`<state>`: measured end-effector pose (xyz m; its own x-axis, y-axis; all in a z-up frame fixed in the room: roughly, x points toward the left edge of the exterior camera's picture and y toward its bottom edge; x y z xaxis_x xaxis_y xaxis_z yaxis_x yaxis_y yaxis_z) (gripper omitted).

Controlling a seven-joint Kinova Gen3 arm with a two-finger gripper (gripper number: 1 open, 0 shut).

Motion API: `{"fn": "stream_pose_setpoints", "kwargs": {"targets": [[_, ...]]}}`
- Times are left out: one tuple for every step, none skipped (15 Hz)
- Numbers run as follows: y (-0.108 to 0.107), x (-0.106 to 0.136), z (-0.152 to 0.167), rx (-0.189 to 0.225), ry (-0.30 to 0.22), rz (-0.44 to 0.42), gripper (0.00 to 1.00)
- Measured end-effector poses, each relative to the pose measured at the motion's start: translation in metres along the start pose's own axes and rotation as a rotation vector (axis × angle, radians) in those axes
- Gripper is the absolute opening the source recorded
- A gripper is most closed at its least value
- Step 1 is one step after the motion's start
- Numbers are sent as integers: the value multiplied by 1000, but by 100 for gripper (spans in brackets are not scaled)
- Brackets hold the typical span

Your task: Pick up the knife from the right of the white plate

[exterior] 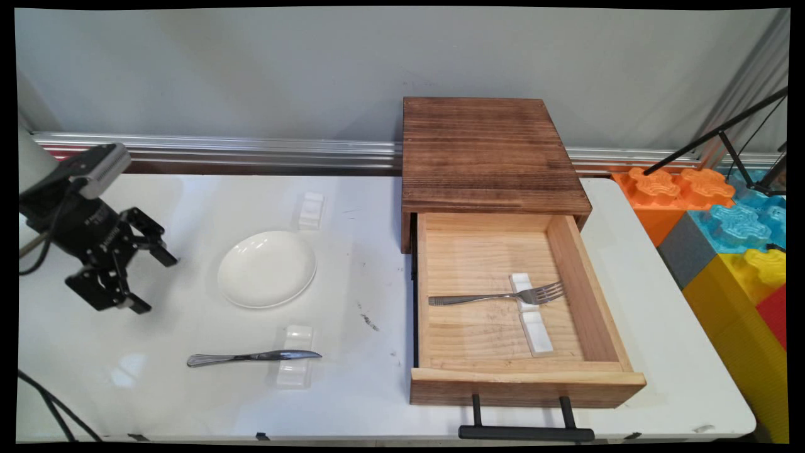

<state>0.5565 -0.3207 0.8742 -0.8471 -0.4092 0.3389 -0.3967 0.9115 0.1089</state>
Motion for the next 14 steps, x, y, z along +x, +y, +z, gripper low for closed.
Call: {"fn": "stream_pose_setpoints", "kwargs": {"targets": [[2,1,5,-10,12,-4,100],[6,2,12,-21,25,-8,100],[9,3,19,-31,37,-11,100],[12,4,25,-38,46,-12,100],[16,4,31,-44,56,-14,100],[19,5,38,-48,65,-15,100],[22,5,44,-50,72,-16,100],[24,5,48,-52,77,-15,100],[26,5,54,-53,84,-15,100],[29,6,61,-52,92,-15,100],[31,6,68,-50,100,-16,100],[33,6,74,-48,107,-16,100],[34,7,78,-47,111,-16,100],[35,7,84,-45,118,-17,100]]}}
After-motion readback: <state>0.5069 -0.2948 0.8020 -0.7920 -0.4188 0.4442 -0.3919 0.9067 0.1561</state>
